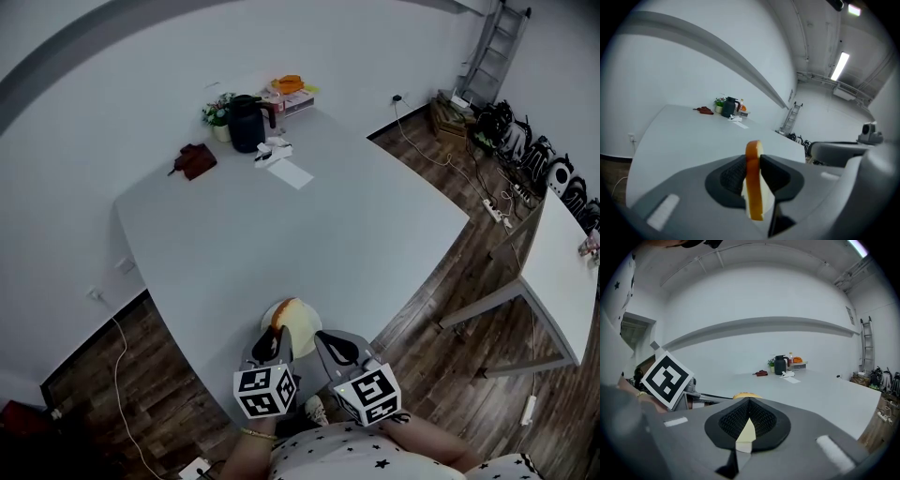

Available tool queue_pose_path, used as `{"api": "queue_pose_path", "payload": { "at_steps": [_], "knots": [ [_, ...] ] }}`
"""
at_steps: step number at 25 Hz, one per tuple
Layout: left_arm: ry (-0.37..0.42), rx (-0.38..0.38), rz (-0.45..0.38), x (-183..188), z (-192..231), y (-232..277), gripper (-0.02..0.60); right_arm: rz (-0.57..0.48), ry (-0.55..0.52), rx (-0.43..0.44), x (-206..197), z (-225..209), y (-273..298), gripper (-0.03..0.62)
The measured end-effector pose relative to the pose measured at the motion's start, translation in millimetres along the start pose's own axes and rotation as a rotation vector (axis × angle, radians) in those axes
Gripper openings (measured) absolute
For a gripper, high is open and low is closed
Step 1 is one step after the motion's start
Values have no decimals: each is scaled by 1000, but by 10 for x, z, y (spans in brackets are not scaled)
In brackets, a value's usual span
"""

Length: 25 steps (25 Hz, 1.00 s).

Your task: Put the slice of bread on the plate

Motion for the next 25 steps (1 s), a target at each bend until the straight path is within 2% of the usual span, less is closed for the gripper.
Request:
{"api": "queue_pose_path", "payload": {
  "at_steps": [7, 13, 19, 25],
  "knots": [
    [33, 108, 47, -52, 238, 104, 110, 22, -1, 22, -15, -21, 194, -2],
    [94, 219, 109, -164, 501, 247, 129, 31, 3, 49, -7, 28, 344, -2],
    [143, 264, 146, -242, 594, 316, 121, 36, 6, 61, -29, 67, 409, -2],
    [119, 243, 84, -113, 462, 138, 71, 38, 1, 63, -72, 98, 402, -2]
  ]
}}
Point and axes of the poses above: the fingertips, and each gripper's own axes: y forward along the fingers, z to its left, x out of its top, the point moved 9 cm from there along -y, backward along the fingers, and after that the axes turned 3 degrees about -x, right-handed, at the moved point
